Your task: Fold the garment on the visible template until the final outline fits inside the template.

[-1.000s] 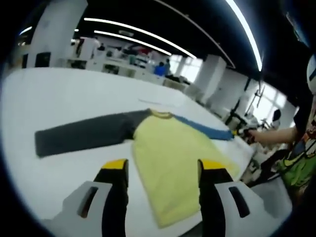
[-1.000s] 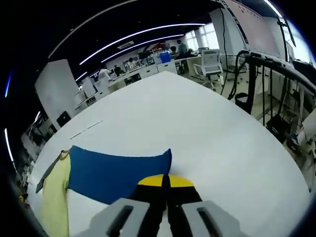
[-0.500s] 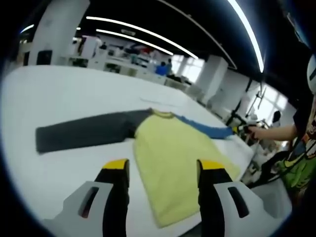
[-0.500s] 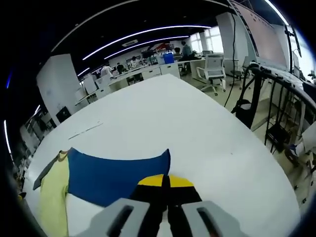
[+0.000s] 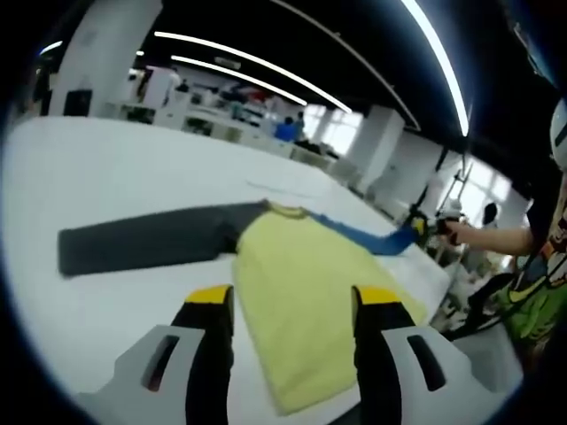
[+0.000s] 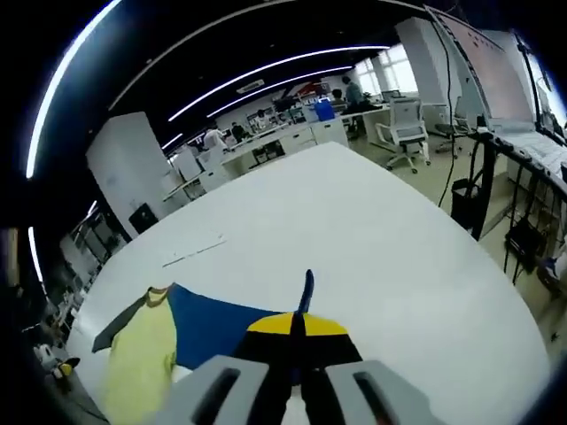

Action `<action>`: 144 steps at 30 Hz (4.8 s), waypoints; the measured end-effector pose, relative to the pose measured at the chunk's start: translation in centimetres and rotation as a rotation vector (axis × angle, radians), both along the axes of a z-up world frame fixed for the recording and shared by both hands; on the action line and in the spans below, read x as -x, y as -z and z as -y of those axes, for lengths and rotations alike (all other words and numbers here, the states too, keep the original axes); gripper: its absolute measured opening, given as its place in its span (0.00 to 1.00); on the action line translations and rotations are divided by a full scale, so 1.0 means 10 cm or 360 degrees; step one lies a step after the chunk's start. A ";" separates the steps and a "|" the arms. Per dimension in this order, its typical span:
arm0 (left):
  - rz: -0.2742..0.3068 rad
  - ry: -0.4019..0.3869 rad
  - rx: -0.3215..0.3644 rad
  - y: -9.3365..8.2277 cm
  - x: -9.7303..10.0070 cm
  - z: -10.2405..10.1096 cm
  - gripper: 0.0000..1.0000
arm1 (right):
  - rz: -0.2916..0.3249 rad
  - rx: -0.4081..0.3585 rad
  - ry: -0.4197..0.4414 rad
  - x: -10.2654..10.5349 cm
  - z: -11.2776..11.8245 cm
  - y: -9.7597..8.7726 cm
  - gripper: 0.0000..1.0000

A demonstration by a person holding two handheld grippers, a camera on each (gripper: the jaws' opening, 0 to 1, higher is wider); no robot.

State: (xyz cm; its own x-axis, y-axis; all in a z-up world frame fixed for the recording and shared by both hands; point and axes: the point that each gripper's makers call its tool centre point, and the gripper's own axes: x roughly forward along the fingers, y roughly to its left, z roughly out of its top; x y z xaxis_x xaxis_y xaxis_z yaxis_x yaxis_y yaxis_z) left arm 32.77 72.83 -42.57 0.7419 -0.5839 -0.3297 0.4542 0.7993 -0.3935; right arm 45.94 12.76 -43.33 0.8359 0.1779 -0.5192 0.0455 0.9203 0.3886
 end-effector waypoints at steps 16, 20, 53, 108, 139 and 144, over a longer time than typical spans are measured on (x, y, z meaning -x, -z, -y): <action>0.0079 -0.0009 0.0056 -0.09 -0.04 -0.03 0.47 | 0.0122 -0.0212 -0.0545 -0.44 -2.02 -0.42 0.00; 0.0084 -0.0006 0.0057 -0.08 -0.04 -0.03 0.47 | 0.0115 -0.0263 -0.0647 -0.48 -2.50 -0.46 0.00; 0.0064 -0.0048 0.0134 -0.03 -0.07 -0.03 0.45 | 0.0000 -0.0361 -0.1141 -0.81 -4.72 -0.10 0.00; 0.0003 -0.0092 0.0138 0.09 -0.09 -0.09 0.45 | 0.0196 -0.0014 -0.1372 -0.83 -5.05 0.71 0.99; 0.0068 -0.0041 0.0048 -0.04 -0.40 -0.20 0.43 | 0.0280 0.0053 -0.1193 -0.30 -3.78 0.39 1.00; 0.0073 -0.0046 0.0036 -0.05 -0.43 -0.22 0.43 | 0.0272 0.0083 -0.1164 -0.17 -3.55 0.37 1.00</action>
State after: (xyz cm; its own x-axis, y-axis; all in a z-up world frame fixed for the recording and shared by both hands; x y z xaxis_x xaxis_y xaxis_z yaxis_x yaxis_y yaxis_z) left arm 37.11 75.08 -42.07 0.7725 -0.5691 -0.2817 0.4493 0.8033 -0.3910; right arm 47.66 48.29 -47.03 0.5835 0.6975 -0.4160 -0.6415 0.7099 0.2905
